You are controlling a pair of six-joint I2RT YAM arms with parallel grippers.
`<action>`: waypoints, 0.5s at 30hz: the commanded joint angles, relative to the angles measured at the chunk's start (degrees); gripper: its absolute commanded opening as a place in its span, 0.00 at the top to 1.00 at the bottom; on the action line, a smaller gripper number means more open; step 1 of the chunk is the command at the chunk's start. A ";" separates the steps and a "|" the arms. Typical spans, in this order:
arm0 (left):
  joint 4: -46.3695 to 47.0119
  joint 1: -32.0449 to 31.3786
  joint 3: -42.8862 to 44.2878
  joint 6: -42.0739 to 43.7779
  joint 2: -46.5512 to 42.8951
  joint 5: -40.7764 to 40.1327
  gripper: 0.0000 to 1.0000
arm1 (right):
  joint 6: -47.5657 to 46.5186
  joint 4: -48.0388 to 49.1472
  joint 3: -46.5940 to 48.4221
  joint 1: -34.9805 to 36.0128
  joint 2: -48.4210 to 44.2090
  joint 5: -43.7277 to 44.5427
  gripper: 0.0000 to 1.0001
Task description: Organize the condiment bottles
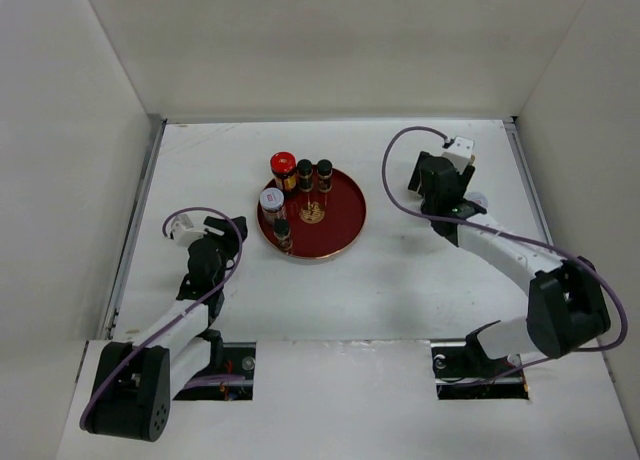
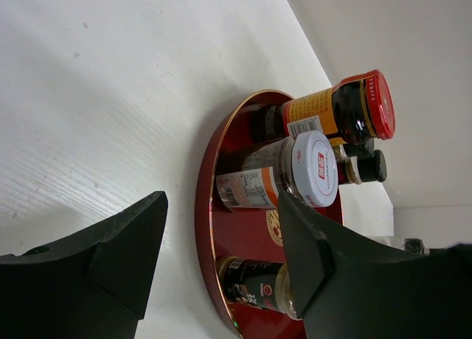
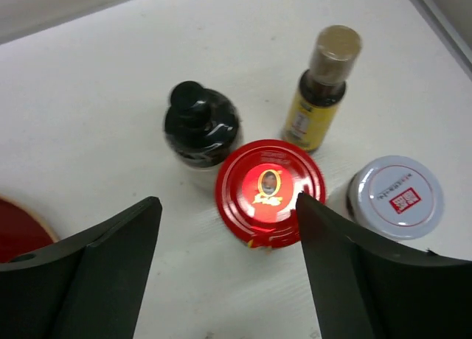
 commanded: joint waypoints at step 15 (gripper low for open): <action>2.43 -0.49 0.07 0.08 -0.64 -0.55 0.40 | 1.19 -2.79 5.49 -6.89 8.25 -2.92 0.09</action>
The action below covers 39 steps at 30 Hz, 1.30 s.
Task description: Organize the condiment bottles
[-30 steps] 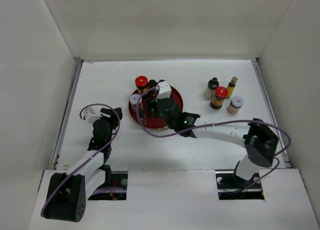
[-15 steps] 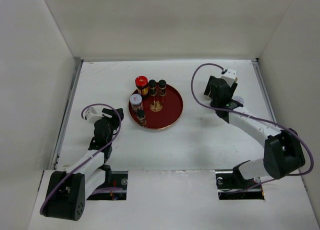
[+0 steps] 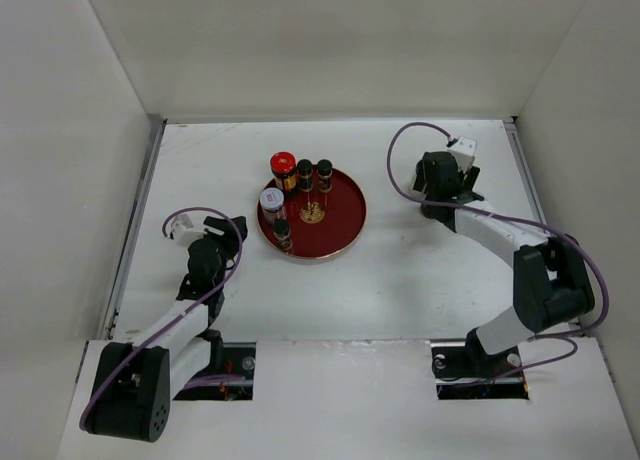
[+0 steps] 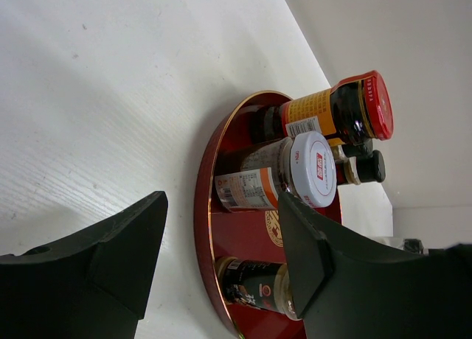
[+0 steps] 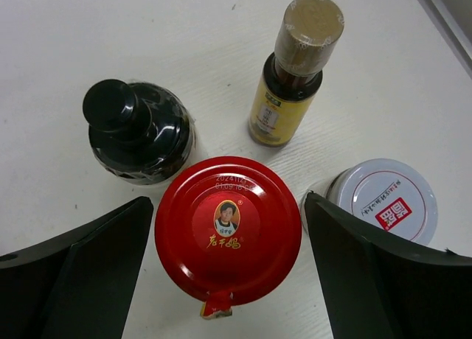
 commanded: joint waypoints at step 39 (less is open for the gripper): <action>2.41 -0.03 0.33 0.15 0.10 0.52 0.40 | -7.94 9.65 30.93 34.01 19.37 -3.30 0.51</action>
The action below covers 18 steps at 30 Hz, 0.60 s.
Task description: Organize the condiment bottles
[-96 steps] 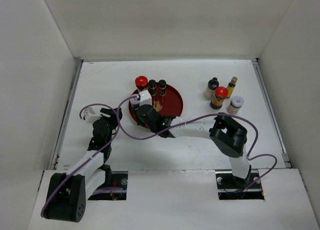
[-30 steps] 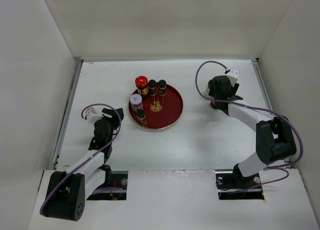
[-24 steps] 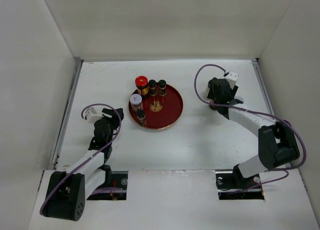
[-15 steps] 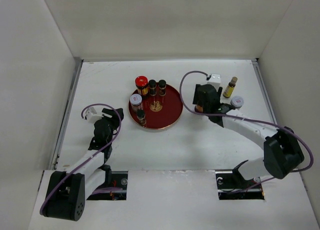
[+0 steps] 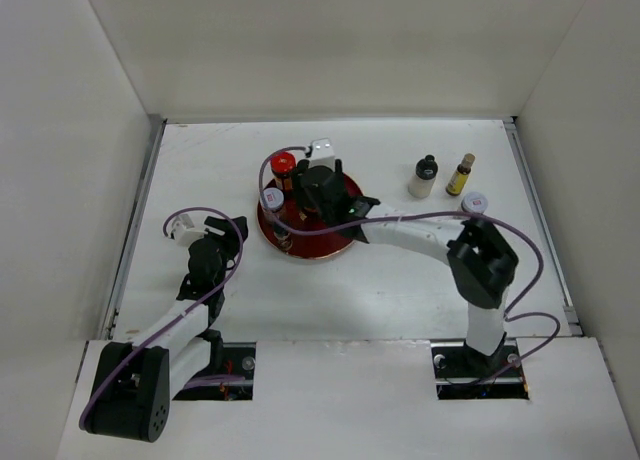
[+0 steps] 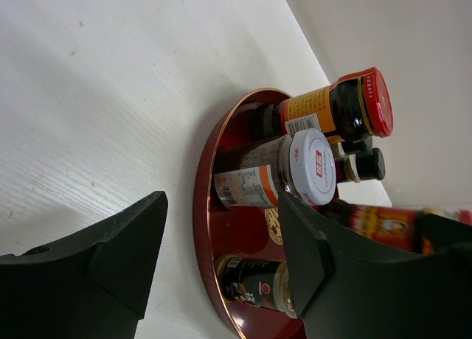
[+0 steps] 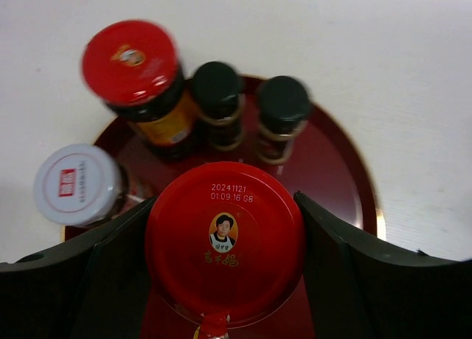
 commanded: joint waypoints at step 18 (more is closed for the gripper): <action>2.94 0.25 0.51 0.30 1.03 0.67 0.40 | -0.58 8.48 7.42 3.22 5.04 -0.20 0.12</action>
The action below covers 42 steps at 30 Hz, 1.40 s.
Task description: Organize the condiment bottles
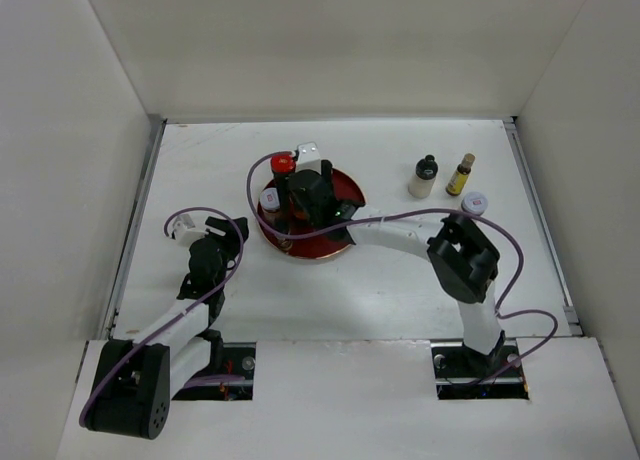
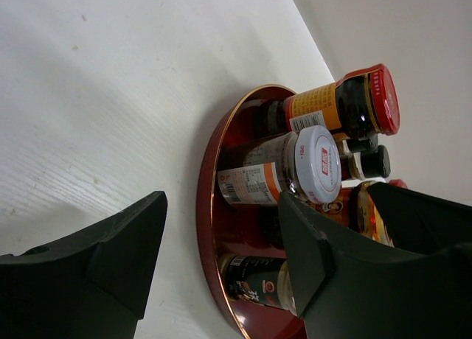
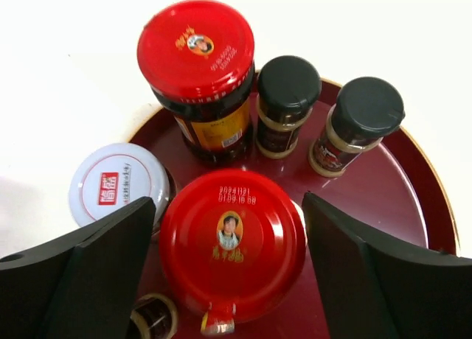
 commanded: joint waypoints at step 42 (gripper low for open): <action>2.87 0.50 0.51 0.48 0.28 0.15 0.40 | 3.60 -4.31 -12.39 -39.54 -11.03 -7.83 0.33</action>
